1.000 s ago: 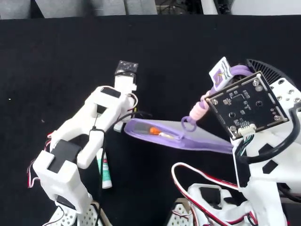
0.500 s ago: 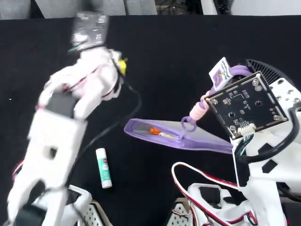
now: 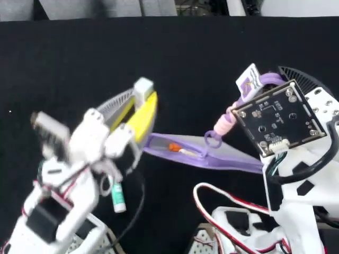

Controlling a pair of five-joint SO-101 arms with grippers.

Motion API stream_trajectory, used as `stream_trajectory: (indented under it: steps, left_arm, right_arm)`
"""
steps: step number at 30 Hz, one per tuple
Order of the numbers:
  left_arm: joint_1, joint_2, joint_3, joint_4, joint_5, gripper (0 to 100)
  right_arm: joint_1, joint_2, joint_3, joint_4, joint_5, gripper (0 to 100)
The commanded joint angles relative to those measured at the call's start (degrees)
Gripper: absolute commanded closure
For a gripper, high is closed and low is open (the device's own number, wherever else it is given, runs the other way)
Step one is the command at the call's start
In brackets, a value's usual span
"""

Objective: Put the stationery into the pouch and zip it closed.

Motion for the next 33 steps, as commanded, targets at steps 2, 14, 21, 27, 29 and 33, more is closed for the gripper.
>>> stream_trajectory:
  steps: [2, 14, 21, 27, 29, 33]
  left_arm:
    - [1.27, -17.67, 15.16, -11.08, 0.97, 97]
    - [11.12, -21.01, 26.86, -16.62, 0.7, 97]
    - [11.56, -21.01, 36.44, -26.9, 1.05, 97]
    - [11.56, -20.92, 40.48, -33.14, 1.05, 97]
    - [11.56, -20.92, 40.92, -33.32, 1.23, 97]
    - [11.47, -20.84, 40.48, -32.88, 6.07, 95]
  right_arm:
    - [0.88, -0.31, 0.13, 0.53, 0.44, 98.7]
    - [0.88, -0.31, 0.13, 0.53, 0.44, 98.7]
    - [0.88, -0.31, 0.13, 0.44, 0.44, 98.7]
    - [0.97, -0.31, 0.13, 0.44, 0.53, 98.7]
    - [0.97, -0.31, 0.13, 0.44, 0.53, 98.7]
    - [0.97, -0.22, 0.13, 0.44, 0.53, 98.7]
